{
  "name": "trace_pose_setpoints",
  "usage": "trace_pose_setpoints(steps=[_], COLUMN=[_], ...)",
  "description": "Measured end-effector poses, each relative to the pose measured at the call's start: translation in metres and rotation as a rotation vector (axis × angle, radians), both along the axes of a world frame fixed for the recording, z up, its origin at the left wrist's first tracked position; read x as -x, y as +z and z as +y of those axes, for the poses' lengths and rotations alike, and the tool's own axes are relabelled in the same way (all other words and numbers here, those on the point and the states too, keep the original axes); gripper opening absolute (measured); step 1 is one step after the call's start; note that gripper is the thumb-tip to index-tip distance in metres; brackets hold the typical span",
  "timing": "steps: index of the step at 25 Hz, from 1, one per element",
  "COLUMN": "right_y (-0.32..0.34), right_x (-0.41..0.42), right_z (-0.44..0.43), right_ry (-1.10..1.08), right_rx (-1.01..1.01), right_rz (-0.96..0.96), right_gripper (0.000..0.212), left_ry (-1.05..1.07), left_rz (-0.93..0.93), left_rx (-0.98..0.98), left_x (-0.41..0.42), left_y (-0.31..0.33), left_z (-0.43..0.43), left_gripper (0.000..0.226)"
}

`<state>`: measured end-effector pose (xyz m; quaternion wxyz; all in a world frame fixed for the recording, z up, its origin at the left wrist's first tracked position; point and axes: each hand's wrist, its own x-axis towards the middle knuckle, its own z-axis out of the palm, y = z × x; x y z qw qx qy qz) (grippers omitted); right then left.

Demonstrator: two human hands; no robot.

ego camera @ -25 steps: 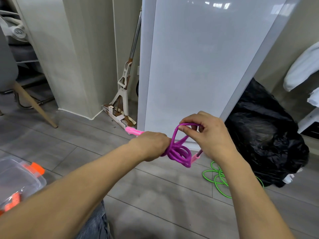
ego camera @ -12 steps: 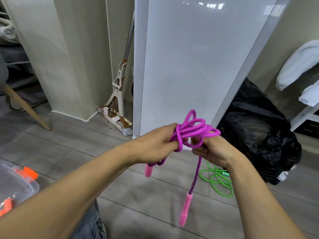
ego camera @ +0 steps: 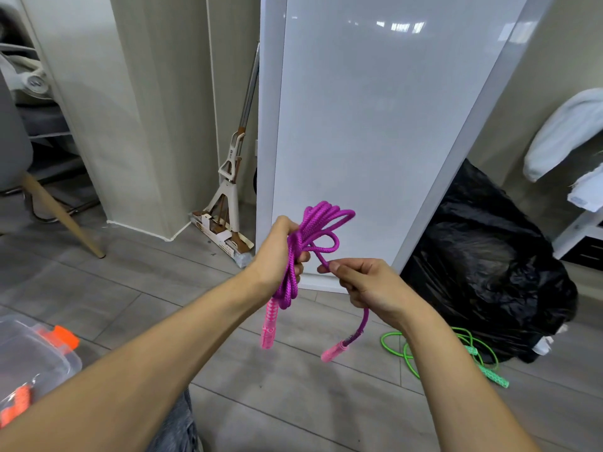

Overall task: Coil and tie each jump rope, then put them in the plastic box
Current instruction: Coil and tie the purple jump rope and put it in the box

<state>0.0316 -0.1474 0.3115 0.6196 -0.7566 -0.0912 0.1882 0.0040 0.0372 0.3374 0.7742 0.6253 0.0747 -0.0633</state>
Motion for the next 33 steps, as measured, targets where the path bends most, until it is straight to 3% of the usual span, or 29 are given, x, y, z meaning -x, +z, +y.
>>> trace_pose_setpoints(steps=[4,7,11,13,17,21,24,26,28,30,31,33], right_y=[0.010,0.020,0.027,0.031,0.039,0.039,0.037,0.034,0.028,0.023,0.021,0.025], right_x=[0.015,0.020,0.019,0.015,0.008,0.010,0.013,0.014,0.011,0.012,0.014,0.021], right_z=[0.017,0.024,0.014,0.006,-0.011,-0.016,-0.017,-0.017,-0.015,-0.008,-0.004,0.005], right_ry=[0.083,0.156,0.181,0.053,-0.140,-0.139,-0.072,0.005,0.113,0.180,0.209,0.295], right_rx=[0.213,0.383,0.573,0.532,0.177,-0.068,-0.175,-0.256,-0.261,-0.170,-0.107,0.009], right_rz=[-0.153,-0.322,-0.498,-0.598,-0.593,-0.371,-0.124,0.052,0.094,0.123,0.143,0.156], right_gripper=[0.023,0.024,0.017,0.011,0.005,0.006,0.036,0.029,0.015,0.019,0.026,0.030], left_ry=[0.203,0.227,-0.094,-0.224,-0.324,-0.272,-0.320,-0.360,-0.261,-0.061,0.039,0.176], left_rz=[-0.210,-0.300,-0.364,-0.406,-0.523,-0.423,-0.338,-0.268,-0.202,-0.160,-0.162,-0.190], left_rx=[-0.720,-1.009,-1.334,-1.312,-1.113,-0.402,-0.156,-0.015,0.110,0.131,0.018,-0.476], left_x=[-0.011,-0.021,-0.027,-0.021,-0.003,0.020,0.026,0.027,0.023,0.011,0.005,-0.005], left_y=[-0.011,-0.016,-0.026,-0.022,-0.008,0.012,0.018,0.020,0.021,0.013,0.007,-0.007], left_z=[0.009,0.018,0.032,0.031,0.012,-0.006,-0.010,-0.012,-0.014,-0.010,-0.006,0.004], left_gripper=[0.044,0.036,0.029,0.030,0.047,0.045,0.036,0.039,0.047,0.054,0.055,0.053])
